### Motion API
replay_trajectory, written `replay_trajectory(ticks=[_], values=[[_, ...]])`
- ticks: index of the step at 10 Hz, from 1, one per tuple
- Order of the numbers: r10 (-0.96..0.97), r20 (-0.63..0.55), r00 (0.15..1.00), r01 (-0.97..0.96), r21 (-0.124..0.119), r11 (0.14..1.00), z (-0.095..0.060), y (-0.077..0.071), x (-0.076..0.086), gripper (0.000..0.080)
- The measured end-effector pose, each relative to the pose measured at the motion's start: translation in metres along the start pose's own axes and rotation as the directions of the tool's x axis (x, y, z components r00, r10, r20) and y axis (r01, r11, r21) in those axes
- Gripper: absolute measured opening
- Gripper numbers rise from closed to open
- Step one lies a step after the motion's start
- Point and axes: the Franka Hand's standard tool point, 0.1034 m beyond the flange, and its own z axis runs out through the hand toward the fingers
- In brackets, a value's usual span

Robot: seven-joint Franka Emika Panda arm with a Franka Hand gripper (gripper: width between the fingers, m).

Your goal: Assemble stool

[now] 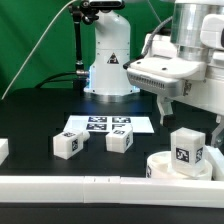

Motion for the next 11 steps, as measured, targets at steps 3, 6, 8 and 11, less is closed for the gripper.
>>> replay_trajectory(ticks=[3,6,8,11], values=[[-0.072,0.011,0.997,0.072,0.012,0.997,0.0025,-0.0031,-0.0021,0.055],[-0.069,0.012,0.998,0.069,0.013,0.998,0.0027,-0.0044,-0.0042,0.0335],[-0.034,0.014,0.999,0.033,0.013,0.999,0.0029,-0.0049,-0.005,0.0335],[0.195,0.01,0.981,-0.195,0.026,0.98,0.004,-0.0115,-0.0093,0.0335]])
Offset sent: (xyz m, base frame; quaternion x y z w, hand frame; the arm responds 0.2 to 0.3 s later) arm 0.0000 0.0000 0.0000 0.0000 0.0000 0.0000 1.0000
